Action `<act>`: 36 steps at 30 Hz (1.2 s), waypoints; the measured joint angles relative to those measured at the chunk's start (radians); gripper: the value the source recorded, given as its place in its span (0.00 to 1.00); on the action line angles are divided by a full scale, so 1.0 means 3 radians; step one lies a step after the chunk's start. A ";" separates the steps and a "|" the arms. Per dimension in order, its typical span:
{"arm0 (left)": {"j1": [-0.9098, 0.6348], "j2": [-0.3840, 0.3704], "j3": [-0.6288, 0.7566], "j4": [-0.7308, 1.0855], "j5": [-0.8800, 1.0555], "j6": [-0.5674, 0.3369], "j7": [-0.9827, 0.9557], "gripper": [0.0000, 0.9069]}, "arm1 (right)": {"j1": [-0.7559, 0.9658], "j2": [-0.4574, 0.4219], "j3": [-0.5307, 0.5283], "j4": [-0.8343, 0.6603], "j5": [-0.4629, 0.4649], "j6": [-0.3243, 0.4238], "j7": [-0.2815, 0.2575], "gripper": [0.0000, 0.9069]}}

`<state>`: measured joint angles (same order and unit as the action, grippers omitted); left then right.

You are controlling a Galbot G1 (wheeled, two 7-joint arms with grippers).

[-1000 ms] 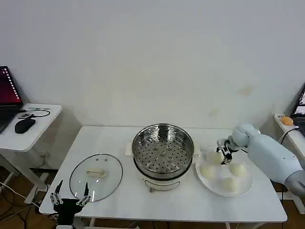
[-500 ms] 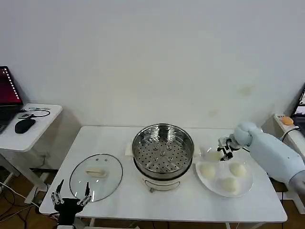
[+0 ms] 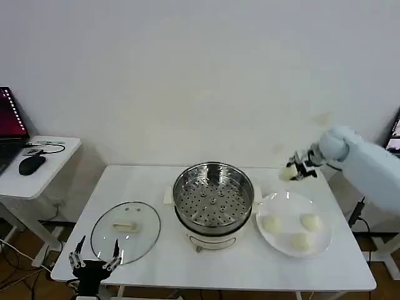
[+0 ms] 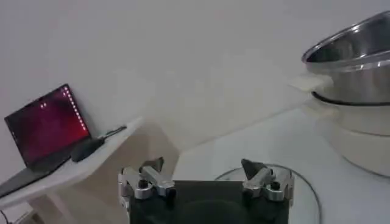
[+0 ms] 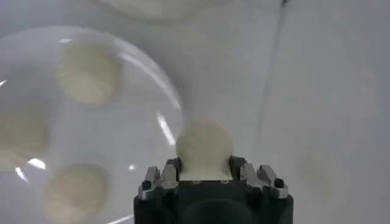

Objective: Take steamed baozi put them in steamer then cover it.

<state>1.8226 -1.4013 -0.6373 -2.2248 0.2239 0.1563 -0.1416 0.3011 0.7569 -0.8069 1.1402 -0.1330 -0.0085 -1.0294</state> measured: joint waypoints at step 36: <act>0.0009 -0.0012 -0.0192 0.0057 -0.0025 0.0006 0.0020 1.00 | 0.0715 0.1176 -0.1526 0.0181 -0.0047 0.1532 0.0535 0.60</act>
<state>1.8253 -1.4049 -0.6951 -2.2079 0.2165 0.1580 -0.1355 0.5156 1.1098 -1.2646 1.1943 -0.1471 0.4512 -0.8690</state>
